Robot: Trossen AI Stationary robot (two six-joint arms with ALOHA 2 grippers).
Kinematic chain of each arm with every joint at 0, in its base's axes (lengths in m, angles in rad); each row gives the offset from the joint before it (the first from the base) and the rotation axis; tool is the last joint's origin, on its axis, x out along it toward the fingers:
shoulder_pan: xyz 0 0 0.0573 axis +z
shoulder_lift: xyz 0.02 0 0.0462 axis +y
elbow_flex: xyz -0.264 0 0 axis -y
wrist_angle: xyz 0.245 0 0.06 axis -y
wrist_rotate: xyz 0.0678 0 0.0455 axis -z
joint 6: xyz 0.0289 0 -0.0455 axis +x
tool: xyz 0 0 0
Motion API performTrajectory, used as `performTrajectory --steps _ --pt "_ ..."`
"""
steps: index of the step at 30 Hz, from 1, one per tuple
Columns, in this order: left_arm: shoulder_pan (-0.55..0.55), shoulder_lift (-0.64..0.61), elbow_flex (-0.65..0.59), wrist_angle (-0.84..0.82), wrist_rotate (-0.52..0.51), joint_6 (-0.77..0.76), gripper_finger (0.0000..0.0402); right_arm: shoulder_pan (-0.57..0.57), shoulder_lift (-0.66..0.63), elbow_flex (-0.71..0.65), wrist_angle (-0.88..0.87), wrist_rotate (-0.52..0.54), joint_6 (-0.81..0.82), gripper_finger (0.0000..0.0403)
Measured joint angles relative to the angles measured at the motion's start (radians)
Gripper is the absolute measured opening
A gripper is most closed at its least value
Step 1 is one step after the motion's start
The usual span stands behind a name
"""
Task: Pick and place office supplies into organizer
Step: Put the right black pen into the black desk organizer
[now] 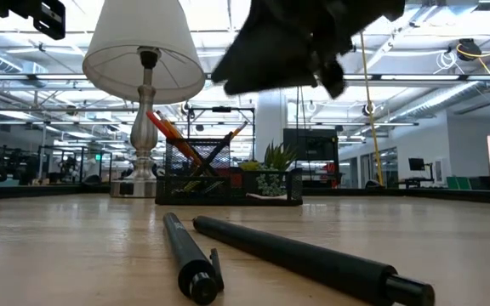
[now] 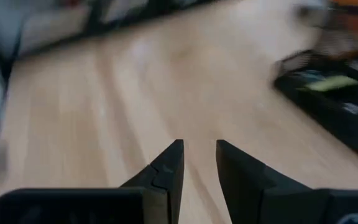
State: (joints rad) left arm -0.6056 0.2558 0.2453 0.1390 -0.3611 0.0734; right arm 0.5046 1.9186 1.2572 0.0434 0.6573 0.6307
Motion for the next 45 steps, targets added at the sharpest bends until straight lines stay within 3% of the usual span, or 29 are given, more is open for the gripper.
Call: performTrajectory --steps 3,5,10,12,19,24,29,34,37,42,45 --pt "0.000 0.000 0.000 0.000 0.000 0.000 0.0067 0.003 -0.001 0.000 0.028 0.217 0.308 0.0087" --pt "0.000 0.000 0.000 0.000 0.000 0.000 0.0067 -0.002 -0.001 0.000 0.027 0.301 0.461 0.0091" --pt "0.000 0.000 0.000 0.000 0.000 0.000 0.0067 0.025 -0.028 -0.008 -0.049 0.357 0.770 0.0104" --pt "0.000 0.000 0.001 -0.001 0.000 0.000 0.0067 0.048 -0.037 -0.011 -0.055 0.353 0.820 0.0108" --pt "0.000 0.000 0.001 -0.001 0.000 0.000 0.0067 0.036 -0.041 -0.001 0.009 0.059 0.731 0.0106" --pt "0.000 0.000 0.001 -0.001 0.000 0.000 0.0067 0.043 0.009 0.093 -0.280 0.060 0.878 0.0107" --pt "0.000 0.000 0.001 0.000 0.000 0.000 0.0067 0.040 0.074 0.326 -0.640 -0.130 1.092 0.0109" --pt "0.000 0.000 0.001 0.000 0.000 0.000 0.0067 0.033 0.114 0.423 -0.636 -0.267 1.164 0.0105" --pt "0.000 0.000 0.001 -0.001 0.000 0.000 0.0067 0.005 0.154 0.459 -0.759 -0.302 1.157 0.0106" --pt "0.000 0.000 0.001 -0.002 0.000 0.000 0.0067 -0.030 0.232 0.574 -0.957 -0.540 1.112 0.0106" --pt "0.000 0.000 0.001 -0.001 0.000 0.000 0.0067 -0.023 0.252 0.620 -0.935 -0.556 1.085 0.0105"
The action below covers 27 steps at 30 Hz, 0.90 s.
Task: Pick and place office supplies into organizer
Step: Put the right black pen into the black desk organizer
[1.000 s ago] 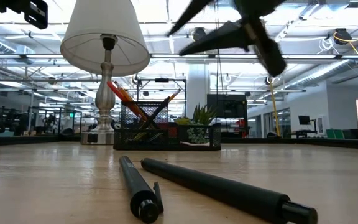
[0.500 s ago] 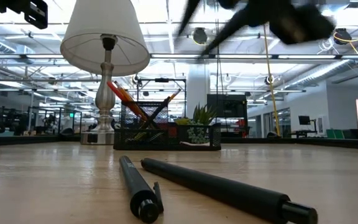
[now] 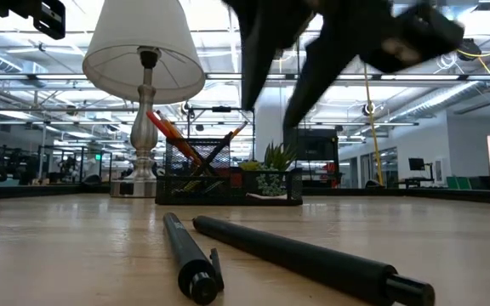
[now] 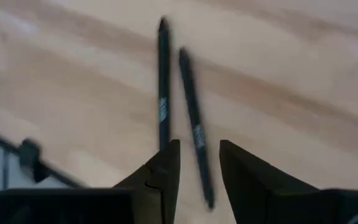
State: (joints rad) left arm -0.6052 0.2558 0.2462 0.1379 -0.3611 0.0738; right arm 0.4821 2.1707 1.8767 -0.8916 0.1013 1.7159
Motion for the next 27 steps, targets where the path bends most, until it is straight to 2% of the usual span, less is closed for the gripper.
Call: performTrajectory --steps 3,5,8,14,17,19,23,27 --pt "0.000 0.000 0.000 0.000 0.000 0.000 0.0067 0.005 0.030 0.076 -0.080 -0.033 -0.004 0.0107" --pt "0.000 0.000 0.000 0.000 0.000 0.000 0.0067 0.009 0.049 0.113 -0.146 -0.091 -0.046 0.0106" --pt "0.000 0.000 0.000 0.000 0.000 0.000 0.0067 0.009 0.076 0.151 -0.153 -0.180 -0.079 0.0104" --pt "0.000 0.000 0.000 0.000 0.000 0.000 0.0067 0.017 0.149 0.179 -0.046 -0.154 -0.037 0.0104" --pt "0.000 0.000 0.000 0.000 0.000 0.000 0.0067 0.015 0.166 0.180 0.011 -0.156 -0.107 0.0106" --pt "0.000 0.000 0.000 0.001 0.000 0.000 0.0067 0.010 0.169 0.180 0.013 -0.153 -0.149 0.0106" --pt "0.000 0.000 0.000 -0.001 0.000 0.000 0.0067 0.009 0.172 0.179 -0.007 -0.102 -0.113 0.0105" --pt "0.000 0.000 0.000 -0.001 0.000 0.000 0.0067 0.011 0.170 0.177 -0.031 -0.103 -0.135 0.0107"
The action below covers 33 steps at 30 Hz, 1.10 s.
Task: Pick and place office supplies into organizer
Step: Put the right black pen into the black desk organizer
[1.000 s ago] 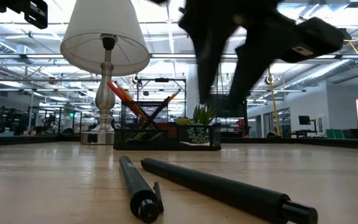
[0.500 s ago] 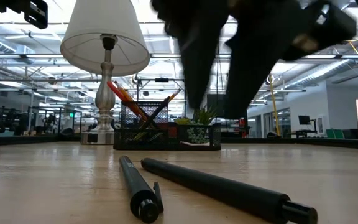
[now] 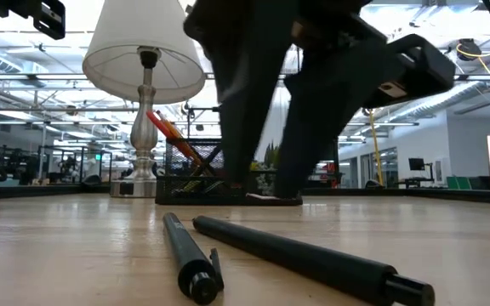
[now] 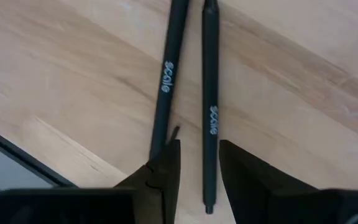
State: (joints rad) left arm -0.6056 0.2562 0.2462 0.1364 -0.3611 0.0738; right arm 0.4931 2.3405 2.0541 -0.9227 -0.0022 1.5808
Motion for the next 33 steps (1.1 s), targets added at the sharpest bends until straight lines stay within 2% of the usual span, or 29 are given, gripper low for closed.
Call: performTrajectory --steps 6,15,27,33 --pt "0.000 0.000 0.000 0.000 0.000 0.000 0.0067 0.003 0.000 0.000 -0.012 -0.079 0.075 0.0103" --pt "0.000 0.000 0.000 0.000 0.000 0.000 0.0067 0.026 0.017 -0.004 0.007 -0.058 0.060 0.0101" --pt "0.000 0.000 0.000 -0.001 0.000 0.000 0.0067 0.028 0.009 -0.123 0.142 -0.054 0.030 0.0098" --pt "0.000 0.000 0.000 -0.001 0.000 0.000 0.0067 0.022 0.008 -0.128 0.115 -0.053 0.080 0.0100"
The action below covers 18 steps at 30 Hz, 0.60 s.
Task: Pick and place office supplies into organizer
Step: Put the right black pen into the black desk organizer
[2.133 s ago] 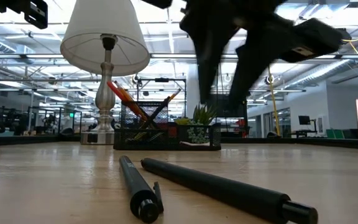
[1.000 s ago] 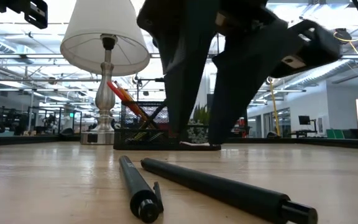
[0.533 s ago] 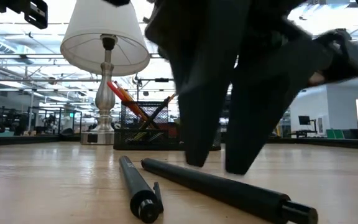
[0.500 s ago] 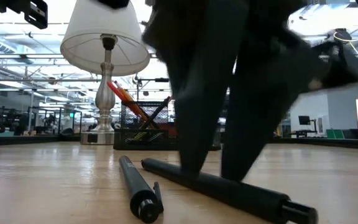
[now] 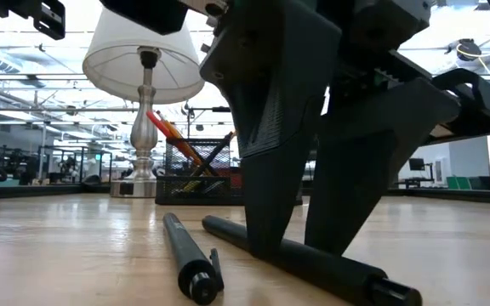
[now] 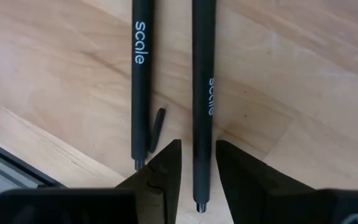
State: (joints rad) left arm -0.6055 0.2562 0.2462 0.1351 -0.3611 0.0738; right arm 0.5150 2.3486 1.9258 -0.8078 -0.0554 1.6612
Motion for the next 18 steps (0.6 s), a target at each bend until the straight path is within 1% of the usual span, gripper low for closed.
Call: performTrajectory --steps 9,16,18 --pt "0.000 0.000 0.000 0.000 0.000 0.000 0.0067 -0.011 0.002 -0.001 -0.015 -0.012 0.050 0.0096" --pt "0.000 0.000 0.000 -0.001 0.000 0.000 0.0067 -0.012 0.004 -0.002 -0.027 -0.019 -0.046 0.0094" --pt "0.000 0.000 0.000 -0.001 0.000 0.000 0.0067 -0.012 0.005 -0.002 -0.037 -0.001 -0.058 0.0095"
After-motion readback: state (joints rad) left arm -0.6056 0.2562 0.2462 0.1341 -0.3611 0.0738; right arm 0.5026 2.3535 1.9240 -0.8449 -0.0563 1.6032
